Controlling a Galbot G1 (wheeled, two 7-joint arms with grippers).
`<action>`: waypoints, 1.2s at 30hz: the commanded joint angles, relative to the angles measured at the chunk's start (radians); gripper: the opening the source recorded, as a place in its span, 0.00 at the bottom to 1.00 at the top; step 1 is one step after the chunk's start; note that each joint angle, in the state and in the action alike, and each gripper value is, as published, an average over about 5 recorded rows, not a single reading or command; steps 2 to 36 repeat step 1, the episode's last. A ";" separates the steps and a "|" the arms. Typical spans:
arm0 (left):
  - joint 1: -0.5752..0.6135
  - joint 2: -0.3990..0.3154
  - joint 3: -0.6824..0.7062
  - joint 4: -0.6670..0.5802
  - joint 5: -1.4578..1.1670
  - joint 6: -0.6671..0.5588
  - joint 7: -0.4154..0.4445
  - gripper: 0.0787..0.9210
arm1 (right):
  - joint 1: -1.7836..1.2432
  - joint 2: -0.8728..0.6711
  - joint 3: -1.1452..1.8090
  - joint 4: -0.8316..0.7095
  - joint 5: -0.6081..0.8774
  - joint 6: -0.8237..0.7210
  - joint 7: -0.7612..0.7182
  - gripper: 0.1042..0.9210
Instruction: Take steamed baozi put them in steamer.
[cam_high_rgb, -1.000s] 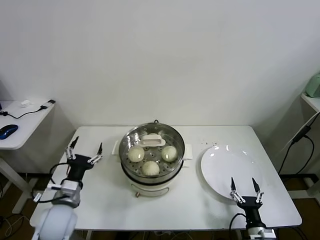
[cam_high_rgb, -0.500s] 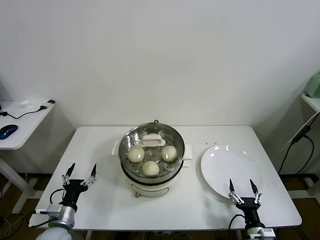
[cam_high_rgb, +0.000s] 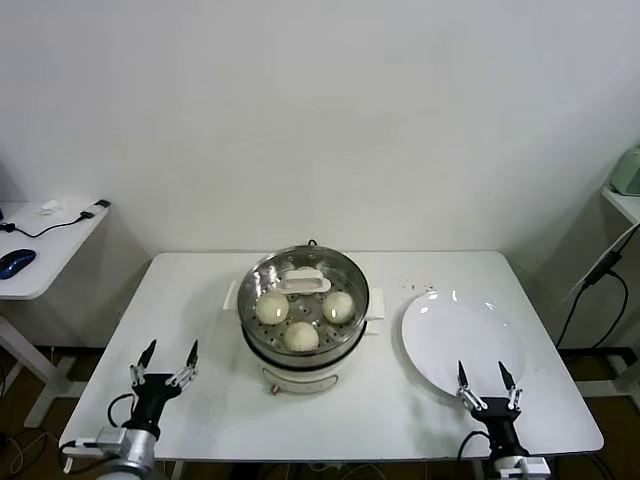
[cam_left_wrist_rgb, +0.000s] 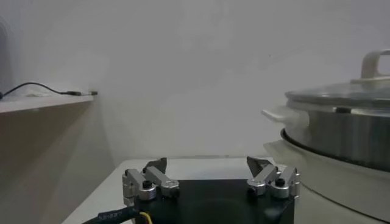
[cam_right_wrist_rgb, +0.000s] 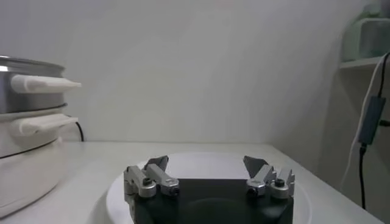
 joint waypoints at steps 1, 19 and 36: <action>0.010 0.000 0.003 0.018 -0.018 -0.030 0.005 0.88 | 0.000 0.000 0.002 0.001 0.001 -0.005 -0.001 0.88; 0.010 0.000 0.003 0.018 -0.018 -0.030 0.005 0.88 | 0.000 0.000 0.002 0.001 0.001 -0.005 -0.001 0.88; 0.010 0.000 0.003 0.018 -0.018 -0.030 0.005 0.88 | 0.000 0.000 0.002 0.001 0.001 -0.005 -0.001 0.88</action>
